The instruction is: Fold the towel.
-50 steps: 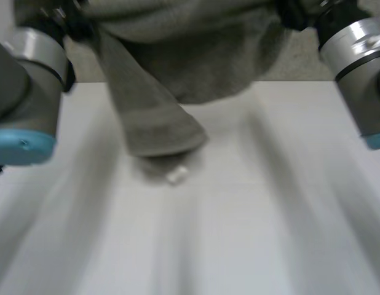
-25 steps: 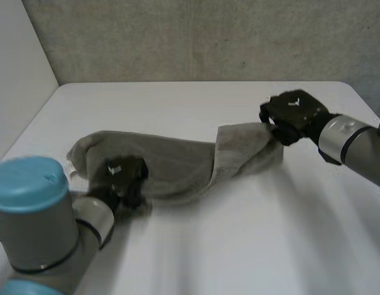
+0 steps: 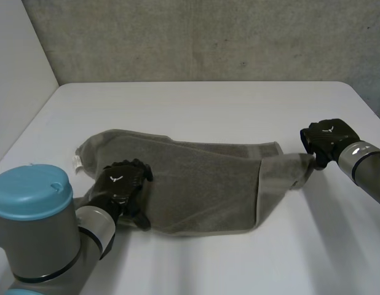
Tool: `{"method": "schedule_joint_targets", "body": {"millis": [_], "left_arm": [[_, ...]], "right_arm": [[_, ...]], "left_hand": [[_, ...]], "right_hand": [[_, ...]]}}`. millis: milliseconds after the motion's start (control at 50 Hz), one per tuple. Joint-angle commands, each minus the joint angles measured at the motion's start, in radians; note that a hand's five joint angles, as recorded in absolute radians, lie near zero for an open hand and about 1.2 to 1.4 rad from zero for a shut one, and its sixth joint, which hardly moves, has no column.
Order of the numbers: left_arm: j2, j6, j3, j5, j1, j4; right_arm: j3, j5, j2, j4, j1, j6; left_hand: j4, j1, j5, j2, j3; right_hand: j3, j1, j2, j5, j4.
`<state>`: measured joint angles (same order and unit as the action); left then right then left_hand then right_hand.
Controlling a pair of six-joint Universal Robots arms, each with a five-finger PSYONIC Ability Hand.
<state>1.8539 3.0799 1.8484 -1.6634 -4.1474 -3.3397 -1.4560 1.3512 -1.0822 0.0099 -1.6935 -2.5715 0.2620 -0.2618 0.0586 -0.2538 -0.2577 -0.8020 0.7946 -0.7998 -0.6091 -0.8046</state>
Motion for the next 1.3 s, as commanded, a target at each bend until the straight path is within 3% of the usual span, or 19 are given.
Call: {"method": "schedule_joint_targets", "body": {"millis": [20, 60, 140, 220, 240, 340, 480, 580, 720, 820, 940, 1140, 1220, 1300], "left_arm": [[-0.025, 0.059, 0.037, 0.002, -0.079, -0.001], [-0.027, 0.132, 0.043, 0.005, -0.149, 0.003], [-0.027, 0.206, 0.051, 0.008, -0.207, 0.009], [-0.053, 0.296, 0.086, 0.034, -0.276, 0.054], [-0.053, 0.296, 0.086, 0.034, -0.277, 0.054], [-0.117, 0.322, 0.137, 0.1, -0.32, 0.091], [-0.202, 0.33, 0.219, 0.182, -0.382, 0.079], [-0.19, 0.329, 0.224, 0.194, -0.413, 0.062], [-0.14, 0.33, 0.227, 0.195, -0.413, 0.006], [-0.102, 0.332, 0.222, 0.194, -0.413, -0.018], [-0.059, 0.333, 0.212, 0.194, -0.413, -0.021], [-0.059, 0.332, 0.212, 0.192, -0.413, -0.026], [-0.062, 0.332, 0.212, 0.192, -0.415, -0.036], [-0.061, 0.332, 0.213, 0.192, -0.416, -0.049]], "right_arm": [[-0.023, 0.003, -0.019, -0.001, 0.001, -0.001], [-0.033, -0.006, -0.03, -0.002, 0.002, -0.002], [-0.078, -0.021, -0.074, -0.013, -0.002, -0.001], [-0.156, -0.105, -0.146, -0.03, 0.0, 0.01], [-0.156, -0.106, -0.146, -0.03, 0.0, 0.01], [-0.272, -0.301, -0.244, -0.03, 0.006, 0.042], [-0.36, -0.375, -0.286, -0.062, 0.014, 0.17], [-0.376, -0.376, -0.258, -0.088, 0.003, 0.274], [-0.317, -0.34, -0.105, -0.1, -0.037, 0.378], [-0.265, -0.27, -0.044, -0.132, -0.061, 0.402], [-0.234, -0.247, -0.013, -0.176, -0.068, 0.401], [-0.201, -0.241, 0.005, -0.185, -0.104, 0.39], [-0.196, -0.241, 0.015, -0.185, -0.11, 0.39], [-0.19, -0.239, 0.034, -0.185, -0.114, 0.395]], "left_hand": [[-0.072, 0.072, -0.043, 0.064, 0.068], [-0.063, 0.063, -0.034, 0.055, 0.059], [-0.054, 0.054, -0.026, 0.046, 0.05], [-0.054, 0.054, -0.026, 0.046, 0.05], [-0.054, 0.054, -0.026, 0.046, 0.05], [-0.057, 0.057, -0.028, 0.049, 0.053], [-0.06, 0.06, -0.031, 0.052, 0.056], [-0.066, 0.066, -0.037, 0.058, 0.062], [-0.06, 0.06, -0.031, 0.052, 0.056], [-0.051, 0.051, -0.023, 0.043, 0.047], [-0.016, 0.016, 0.013, 0.008, 0.012], [0.313, -0.313, 0.341, -0.321, -0.317], [0.617, -0.617, 0.646, -0.625, -0.621], [0.641, -0.642, 0.67, -0.65, -0.646]], "right_hand": [[0.604, -0.596, 0.602, 0.586, 0.607], [0.627, -0.62, 0.625, 0.609, 0.63], [0.627, -0.62, 0.625, 0.609, 0.63], [0.627, -0.62, 0.625, 0.609, 0.63], [0.627, -0.62, 0.625, 0.609, 0.63], [0.627, -0.62, 0.625, 0.609, 0.63], [0.627, -0.62, 0.625, 0.609, 0.63], [0.627, -0.62, 0.625, 0.609, 0.63], [0.556, -0.548, 0.554, 0.537, 0.558], [0.497, -0.49, 0.495, 0.479, 0.5], [0.409, -0.401, 0.407, 0.39, 0.411], [0.245, -0.237, 0.242, 0.226, 0.247], [0.206, -0.199, 0.204, 0.188, 0.209], [0.218, -0.21, 0.216, 0.2, 0.22]]}}
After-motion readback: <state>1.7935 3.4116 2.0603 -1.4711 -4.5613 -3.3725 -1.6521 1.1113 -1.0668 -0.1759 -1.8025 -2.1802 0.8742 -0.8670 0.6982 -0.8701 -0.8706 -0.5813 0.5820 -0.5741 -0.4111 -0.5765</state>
